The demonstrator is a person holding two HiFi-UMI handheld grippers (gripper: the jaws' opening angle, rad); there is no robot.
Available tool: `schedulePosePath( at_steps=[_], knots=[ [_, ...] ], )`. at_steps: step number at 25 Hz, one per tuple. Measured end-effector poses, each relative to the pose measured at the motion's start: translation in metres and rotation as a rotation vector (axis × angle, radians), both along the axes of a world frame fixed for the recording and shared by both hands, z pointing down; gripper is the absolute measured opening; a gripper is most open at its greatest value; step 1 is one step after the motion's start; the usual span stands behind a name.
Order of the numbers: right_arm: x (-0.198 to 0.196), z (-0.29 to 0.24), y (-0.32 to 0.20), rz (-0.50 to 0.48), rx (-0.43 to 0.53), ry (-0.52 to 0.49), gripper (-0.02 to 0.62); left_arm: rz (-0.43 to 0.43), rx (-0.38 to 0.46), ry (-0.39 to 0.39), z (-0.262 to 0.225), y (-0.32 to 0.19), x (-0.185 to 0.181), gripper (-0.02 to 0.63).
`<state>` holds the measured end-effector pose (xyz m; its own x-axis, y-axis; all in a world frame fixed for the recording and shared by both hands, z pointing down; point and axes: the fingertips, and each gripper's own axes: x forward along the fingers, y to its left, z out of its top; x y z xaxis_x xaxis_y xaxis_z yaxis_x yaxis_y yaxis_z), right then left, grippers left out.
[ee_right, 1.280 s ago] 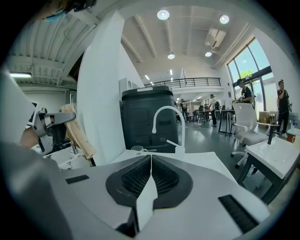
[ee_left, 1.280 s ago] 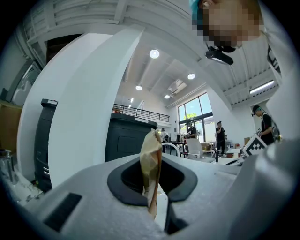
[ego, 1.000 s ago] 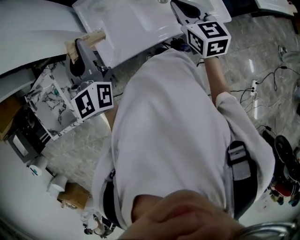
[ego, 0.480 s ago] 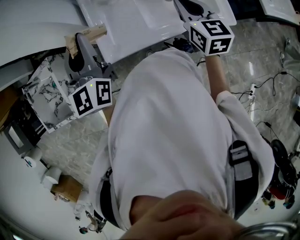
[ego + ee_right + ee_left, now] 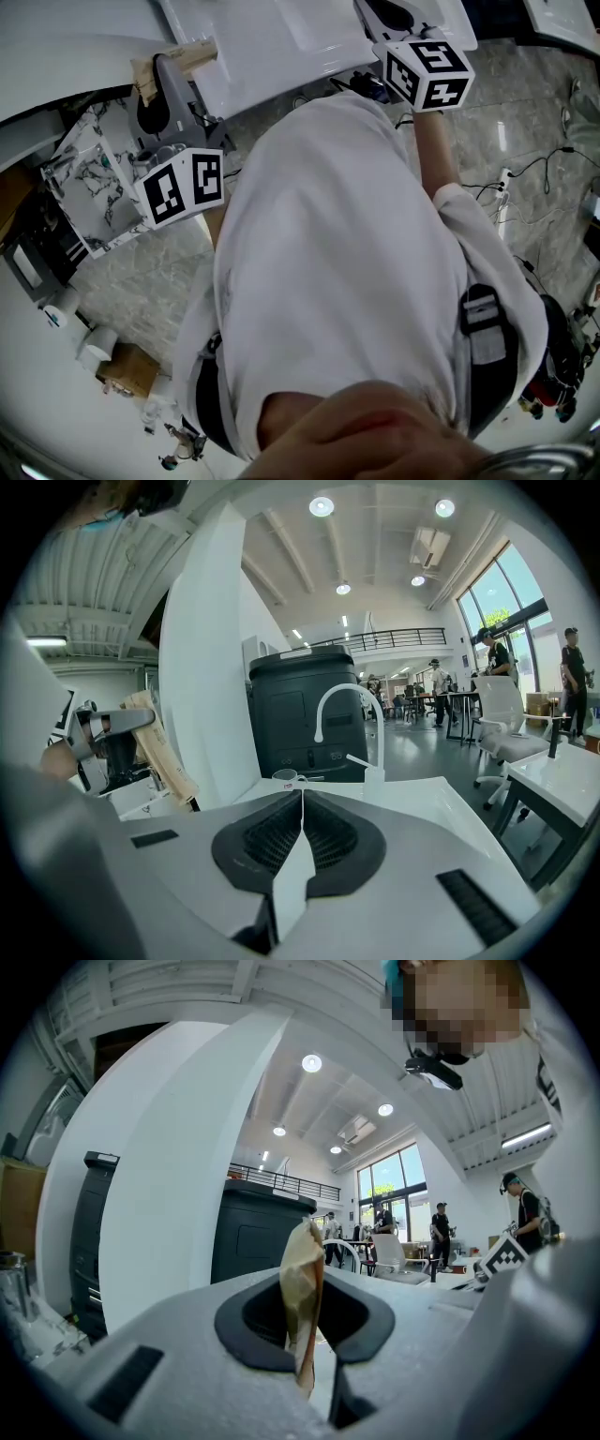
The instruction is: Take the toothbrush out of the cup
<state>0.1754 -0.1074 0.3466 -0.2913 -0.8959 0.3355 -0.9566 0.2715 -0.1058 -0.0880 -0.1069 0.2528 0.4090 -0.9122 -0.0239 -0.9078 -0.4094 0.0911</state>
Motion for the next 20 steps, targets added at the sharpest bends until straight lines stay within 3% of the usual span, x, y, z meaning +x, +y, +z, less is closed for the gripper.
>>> schedulePosePath(
  at_steps=[20],
  knots=[
    [-0.002,-0.004,0.010,0.014,0.013,0.002,0.015,-0.010,-0.010,0.022,0.004,0.007,-0.011,0.043]
  ],
)
